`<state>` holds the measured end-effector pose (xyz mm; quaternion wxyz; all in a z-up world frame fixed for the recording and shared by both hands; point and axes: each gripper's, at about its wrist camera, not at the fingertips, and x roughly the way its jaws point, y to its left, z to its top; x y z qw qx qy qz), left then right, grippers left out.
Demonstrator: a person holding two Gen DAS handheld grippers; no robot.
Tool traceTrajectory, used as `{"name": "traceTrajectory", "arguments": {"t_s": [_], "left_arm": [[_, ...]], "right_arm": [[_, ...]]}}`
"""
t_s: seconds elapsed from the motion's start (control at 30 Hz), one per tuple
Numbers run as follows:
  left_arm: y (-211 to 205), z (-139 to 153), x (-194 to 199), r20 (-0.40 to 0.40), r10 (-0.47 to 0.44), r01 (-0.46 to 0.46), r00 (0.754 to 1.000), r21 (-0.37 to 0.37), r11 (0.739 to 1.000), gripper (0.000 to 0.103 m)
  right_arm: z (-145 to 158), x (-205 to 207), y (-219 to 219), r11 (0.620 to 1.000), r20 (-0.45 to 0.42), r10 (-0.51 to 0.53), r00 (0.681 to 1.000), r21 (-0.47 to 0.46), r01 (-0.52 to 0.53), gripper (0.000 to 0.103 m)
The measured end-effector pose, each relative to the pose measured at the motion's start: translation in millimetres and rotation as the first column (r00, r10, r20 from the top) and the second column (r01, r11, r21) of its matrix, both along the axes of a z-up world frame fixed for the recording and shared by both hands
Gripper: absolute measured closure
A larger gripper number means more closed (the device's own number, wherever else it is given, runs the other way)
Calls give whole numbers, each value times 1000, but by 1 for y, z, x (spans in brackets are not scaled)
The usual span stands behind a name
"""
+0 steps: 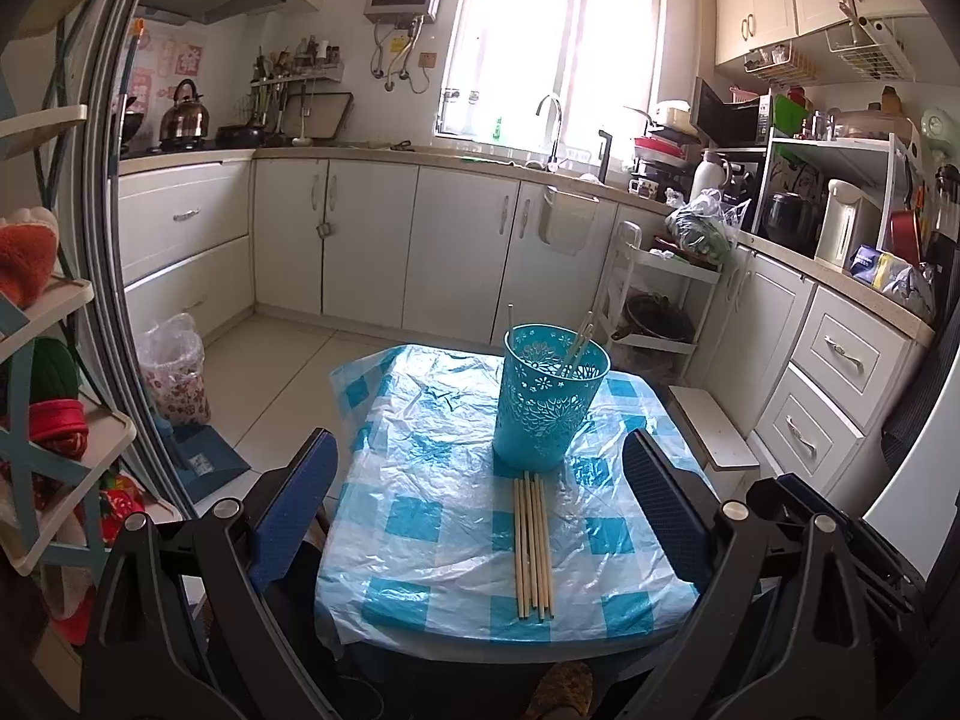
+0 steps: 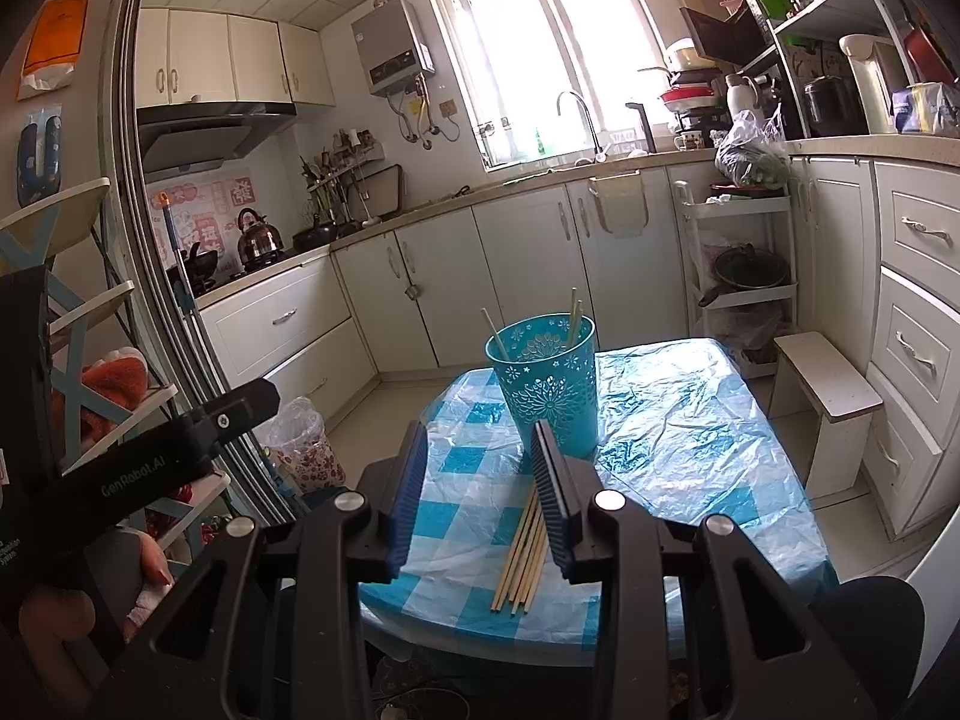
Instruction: Organize utensils
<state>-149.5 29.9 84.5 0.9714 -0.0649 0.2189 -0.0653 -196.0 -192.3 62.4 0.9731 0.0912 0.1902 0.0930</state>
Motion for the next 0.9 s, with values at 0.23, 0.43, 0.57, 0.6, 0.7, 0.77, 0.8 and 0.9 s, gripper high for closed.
{"name": "traceTrajectory", "arguments": {"t_s": [0.23, 0.43, 0.57, 0.6, 0.7, 0.77, 0.8, 0.9], "left_arm": [[1, 2, -3, 5, 2, -2, 1000, 2, 1000, 11], [2, 2, -3, 6, 3, -3, 1000, 2, 1000, 11], [2, 2, -3, 5, 3, -3, 1000, 2, 1000, 11], [2, 2, -4, 4, 4, -4, 1000, 3, 1000, 11], [3, 0, -4, -3, 7, -7, 1000, 5, 1000, 11], [4, -2, -1, -12, 8, -8, 1000, 7, 1000, 11], [4, -3, 0, -16, 9, -9, 1000, 7, 1000, 11], [3, -9, 10, -38, 13, -12, 999, 10, 1000, 11]], "right_arm": [[0, 0, 0, 1000, 0, 0, 1000, -2, 0, 67], [-1, 0, 0, 1000, 0, 1, 1000, -2, -1, 67], [-1, 0, 0, 1000, -2, 1, 1000, -3, -1, 67], [-2, 0, -1, 1000, -4, 1, 1000, -3, -1, 67], [-3, -3, -6, 1000, -15, 3, 1000, -3, -3, 67], [-4, -2, -8, 1000, -26, 3, 1000, -2, -3, 67], [-5, -1, -9, 1000, -32, 3, 999, -3, -3, 67], [-12, 8, -9, 1000, -59, 6, 998, -6, -7, 67]]}}
